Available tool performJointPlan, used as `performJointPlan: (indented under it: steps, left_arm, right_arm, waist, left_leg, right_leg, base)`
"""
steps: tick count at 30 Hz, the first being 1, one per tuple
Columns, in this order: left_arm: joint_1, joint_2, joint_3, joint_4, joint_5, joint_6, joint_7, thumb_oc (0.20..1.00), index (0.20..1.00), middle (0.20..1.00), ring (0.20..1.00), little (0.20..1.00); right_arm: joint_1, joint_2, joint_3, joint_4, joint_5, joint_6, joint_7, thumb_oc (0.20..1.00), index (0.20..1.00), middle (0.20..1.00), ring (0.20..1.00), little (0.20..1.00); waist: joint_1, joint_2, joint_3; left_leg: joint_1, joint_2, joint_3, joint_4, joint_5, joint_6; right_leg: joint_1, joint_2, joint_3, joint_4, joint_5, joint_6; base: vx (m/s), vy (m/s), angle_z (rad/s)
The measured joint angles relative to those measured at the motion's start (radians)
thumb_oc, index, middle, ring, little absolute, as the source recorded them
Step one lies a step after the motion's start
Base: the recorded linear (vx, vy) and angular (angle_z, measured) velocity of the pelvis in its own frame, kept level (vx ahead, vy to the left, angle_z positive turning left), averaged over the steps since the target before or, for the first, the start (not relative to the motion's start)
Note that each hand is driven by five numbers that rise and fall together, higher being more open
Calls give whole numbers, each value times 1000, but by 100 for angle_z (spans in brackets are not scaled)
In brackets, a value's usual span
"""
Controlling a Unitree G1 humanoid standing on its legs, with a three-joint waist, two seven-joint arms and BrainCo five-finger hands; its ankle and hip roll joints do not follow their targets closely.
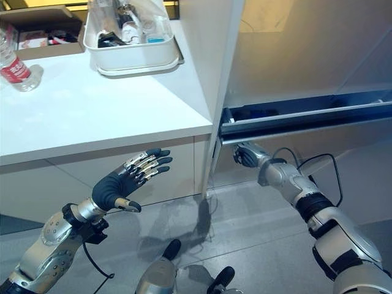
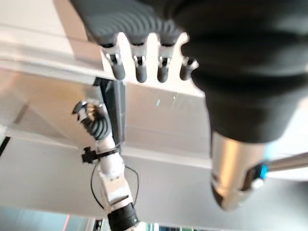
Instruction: Take the drinks into the refrigerator
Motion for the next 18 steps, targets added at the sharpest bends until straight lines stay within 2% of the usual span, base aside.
performJointPlan:
  steps: [1,3,4,5,6,8,12,14,16,18]
  left_arm:
    - [0,0,0,0,0,0,1,1000,1000,1000,1000,1000]
    - [-1,0,1,0,1,0,6,1000,1000,1000,1000,1000]
    - [1,0,2,0,2,0,9,1000,1000,1000,1000,1000]
    - [7,-1,5,1,2,0,12,1000,1000,1000,1000,1000]
    - [9,0,6,1,3,0,15,1000,1000,1000,1000,1000]
    - [8,0,7,1,4,-2,20,1000,1000,1000,1000,1000]
    - [13,0,10,2,21,-5,22,1000,1000,1000,1000,1000]
    - [27,-1,15,9,29,-7,29,1000,1000,1000,1000,1000]
    - [42,-3,30,14,42,-10,33,1000,1000,1000,1000,1000]
    - [41,-13,37,82,73,-27,39,1000,1000,1000,1000,1000]
  right_arm:
    - [9,1,-3,-4,5,0,0,200,200,200,200,200]
    - [81,6,-42,-15,21,0,3,511,511,511,511,511]
    - [167,7,-92,-44,36,2,8,1000,1000,1000,1000,1000]
    - [252,17,-162,-84,60,1,7,1000,1000,1000,1000,1000]
    - [288,17,-169,-88,77,1,7,1000,1000,1000,1000,1000]
    - [365,16,-179,-89,94,5,11,1000,1000,1000,1000,1000]
    - [532,46,-298,-104,139,3,10,1000,1000,1000,1000,1000]
    - [609,70,-328,-87,178,4,11,1000,1000,1000,1000,1000]
    - [627,112,-364,-61,205,8,8,1000,1000,1000,1000,1000]
    - [662,151,-371,-7,241,5,10,1000,1000,1000,1000,1000]
  waist:
    - [0,0,0]
    - [-5,0,0]
    - [-7,-1,0]
    - [-5,0,0]
    - [-8,-1,1]
    - [-36,-3,2]
    - [-92,-7,2]
    - [-135,-13,1]
    - [-142,-18,-2]
    - [-177,-27,-10]
  left_leg:
    - [0,-3,0,0,1,1]
    - [0,-14,1,-1,4,7]
    - [0,-15,4,-2,5,12]
    - [0,-19,11,-4,5,16]
    - [0,-22,16,-4,4,18]
    - [0,-30,20,-4,5,19]
    - [7,-27,34,-7,4,22]
    - [24,-17,74,-11,1,25]
    - [34,-10,101,-19,1,25]
    - [39,-3,132,-21,-1,23]
  right_leg:
    - [2,-3,0,3,-1,1]
    - [7,-16,1,16,-12,12]
    - [6,-20,2,22,-17,18]
    - [6,-29,2,26,-20,21]
    - [6,-29,4,28,-22,23]
    - [6,-33,4,28,-22,26]
    - [8,-32,10,29,-22,27]
    - [3,-28,44,28,-20,23]
    - [-3,-24,67,28,-17,20]
    - [-15,-18,98,24,-11,15]
  base:
    - [-2,35,31]
    - [-13,27,27]
    - [-16,25,17]
    - [-10,23,7]
    - [0,0,0]
    - [0,0,0]
    - [-26,32,-8]
    - [-36,51,-42]
    - [-28,37,-43]
    - [-23,46,-51]
